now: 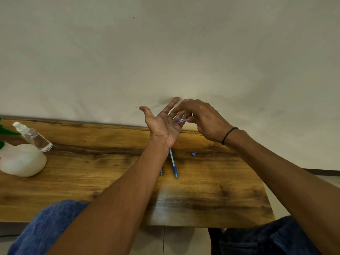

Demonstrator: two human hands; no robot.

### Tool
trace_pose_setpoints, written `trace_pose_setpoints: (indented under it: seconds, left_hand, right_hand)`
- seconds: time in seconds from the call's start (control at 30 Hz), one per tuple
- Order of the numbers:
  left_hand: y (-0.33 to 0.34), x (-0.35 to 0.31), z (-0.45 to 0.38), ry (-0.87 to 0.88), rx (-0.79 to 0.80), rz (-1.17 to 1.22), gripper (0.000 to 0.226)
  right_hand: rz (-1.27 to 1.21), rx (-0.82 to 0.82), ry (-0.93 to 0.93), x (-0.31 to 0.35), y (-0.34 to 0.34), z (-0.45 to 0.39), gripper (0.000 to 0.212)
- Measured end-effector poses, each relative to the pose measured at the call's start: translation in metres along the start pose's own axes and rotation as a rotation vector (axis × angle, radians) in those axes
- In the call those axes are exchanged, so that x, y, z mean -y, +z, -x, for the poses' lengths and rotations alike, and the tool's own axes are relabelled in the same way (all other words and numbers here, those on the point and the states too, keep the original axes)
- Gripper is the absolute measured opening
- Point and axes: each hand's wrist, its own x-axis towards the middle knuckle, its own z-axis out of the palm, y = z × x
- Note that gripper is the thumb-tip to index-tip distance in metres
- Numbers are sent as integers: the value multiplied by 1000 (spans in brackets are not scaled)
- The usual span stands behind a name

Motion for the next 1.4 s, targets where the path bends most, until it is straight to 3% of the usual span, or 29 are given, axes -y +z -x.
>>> trace_pose_setpoints:
  seconds: [0.2,0.67,1.4]
  left_hand:
    - [2,-1,1,-1,-12,12,120]
    - [6,-10,3,24,-40,-17,119]
    - [10,-12,4,22,-3,-19,114]
  right_hand:
    - [3,-10,1,2,-1,1,69]
    - [-59,-24,28,2,-5,3,41]
    - [-107,-31,33,5,-6,5,34]
